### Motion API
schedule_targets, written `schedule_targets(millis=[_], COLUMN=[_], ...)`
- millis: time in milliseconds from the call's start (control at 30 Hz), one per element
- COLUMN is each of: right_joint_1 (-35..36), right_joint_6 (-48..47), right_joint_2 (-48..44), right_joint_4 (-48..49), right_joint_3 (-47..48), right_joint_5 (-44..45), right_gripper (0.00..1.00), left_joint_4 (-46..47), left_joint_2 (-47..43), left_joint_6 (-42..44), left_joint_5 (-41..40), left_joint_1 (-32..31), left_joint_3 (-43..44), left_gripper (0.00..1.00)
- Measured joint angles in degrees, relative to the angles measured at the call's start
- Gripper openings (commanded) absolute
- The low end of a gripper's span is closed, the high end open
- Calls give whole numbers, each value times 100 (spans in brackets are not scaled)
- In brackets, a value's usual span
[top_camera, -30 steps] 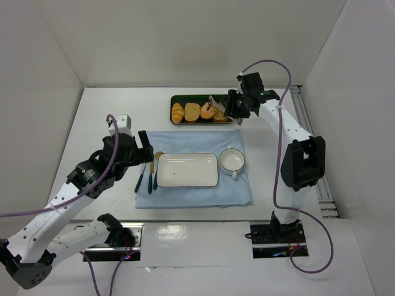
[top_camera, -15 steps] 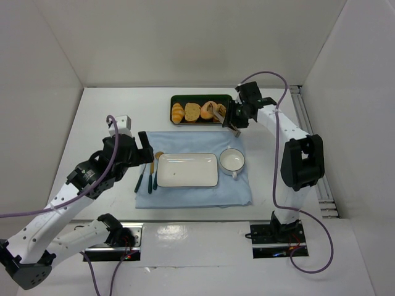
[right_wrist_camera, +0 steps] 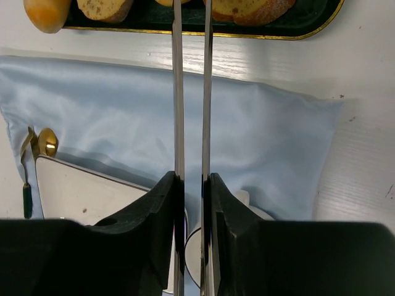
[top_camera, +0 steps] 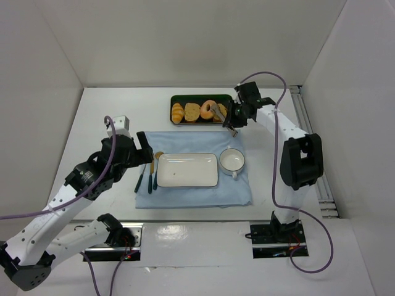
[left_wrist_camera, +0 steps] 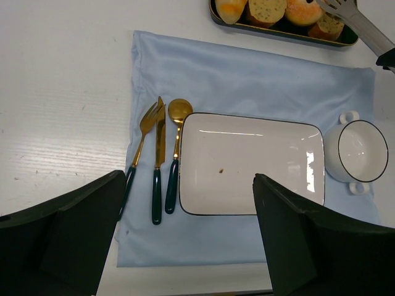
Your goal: Place the bread
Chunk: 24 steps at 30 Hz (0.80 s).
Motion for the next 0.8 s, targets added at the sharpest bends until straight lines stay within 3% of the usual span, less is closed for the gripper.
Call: schedule_targets(millis=[167, 533, 800], right_joint_1=[258, 1202, 1794], right_joint_6=[0, 131, 308], right_joint_2=[-260, -2044, -2286], right_joint_4=[-122, -1200, -2520], right_joint_3=[2, 496, 275], right_joint_5=[455, 1268, 1167], right_gripper=[16, 14, 14], left_joint_4=[0, 55, 111], left_joint_2=[2, 208, 232], left_joint_6=[-11, -13, -13], left_joint_5=[7, 50, 55], left_joint_1=[0, 0, 0], left_joint_3=[-4, -164, -166], left_gripper=[97, 97, 97])
